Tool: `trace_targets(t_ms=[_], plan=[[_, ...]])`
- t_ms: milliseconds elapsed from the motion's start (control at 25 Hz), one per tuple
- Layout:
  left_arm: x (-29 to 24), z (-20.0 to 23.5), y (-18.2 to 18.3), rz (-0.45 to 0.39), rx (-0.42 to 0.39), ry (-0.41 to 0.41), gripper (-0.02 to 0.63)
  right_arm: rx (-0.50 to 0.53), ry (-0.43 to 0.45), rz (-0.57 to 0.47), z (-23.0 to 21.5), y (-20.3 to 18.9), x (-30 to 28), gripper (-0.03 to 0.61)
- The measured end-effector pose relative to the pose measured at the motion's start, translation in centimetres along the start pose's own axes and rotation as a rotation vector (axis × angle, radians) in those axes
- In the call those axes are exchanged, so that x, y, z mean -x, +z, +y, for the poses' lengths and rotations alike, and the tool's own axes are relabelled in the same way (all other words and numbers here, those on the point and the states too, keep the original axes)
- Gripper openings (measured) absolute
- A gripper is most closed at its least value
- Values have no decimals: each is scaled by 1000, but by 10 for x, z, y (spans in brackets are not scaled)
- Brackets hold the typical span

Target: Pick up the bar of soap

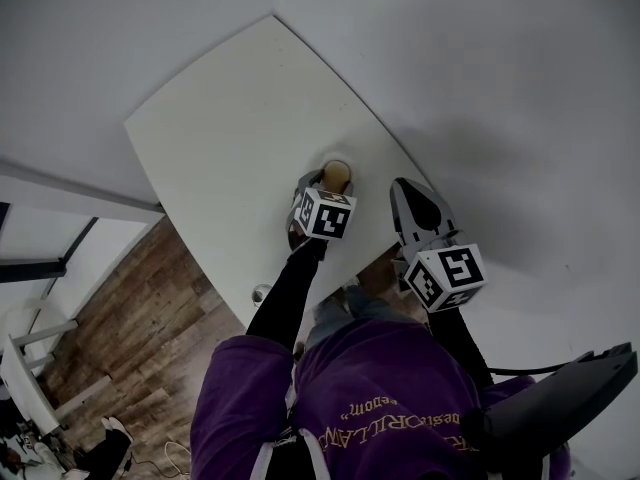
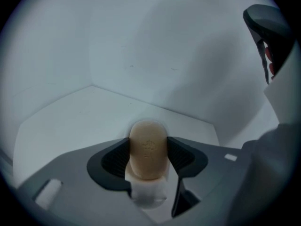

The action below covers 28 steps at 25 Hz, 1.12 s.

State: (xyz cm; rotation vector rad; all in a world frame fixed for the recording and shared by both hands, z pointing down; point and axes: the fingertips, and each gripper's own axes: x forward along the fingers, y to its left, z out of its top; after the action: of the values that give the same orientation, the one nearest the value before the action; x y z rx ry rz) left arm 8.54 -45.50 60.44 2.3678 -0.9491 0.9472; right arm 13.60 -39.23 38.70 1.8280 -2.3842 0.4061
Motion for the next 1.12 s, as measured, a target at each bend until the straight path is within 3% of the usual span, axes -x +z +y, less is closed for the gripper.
trace_targets(t_ms=[440,720,1120], plan=[[56,15,34,-242,82,70,258,1,22,-13,4,5,-5,9],[114,30,62,-420,74,149,259,20,70,-45,19,16,-13,9],[177,31,81,-592,88,236,259,59,142,-96,39,38,-20,11]])
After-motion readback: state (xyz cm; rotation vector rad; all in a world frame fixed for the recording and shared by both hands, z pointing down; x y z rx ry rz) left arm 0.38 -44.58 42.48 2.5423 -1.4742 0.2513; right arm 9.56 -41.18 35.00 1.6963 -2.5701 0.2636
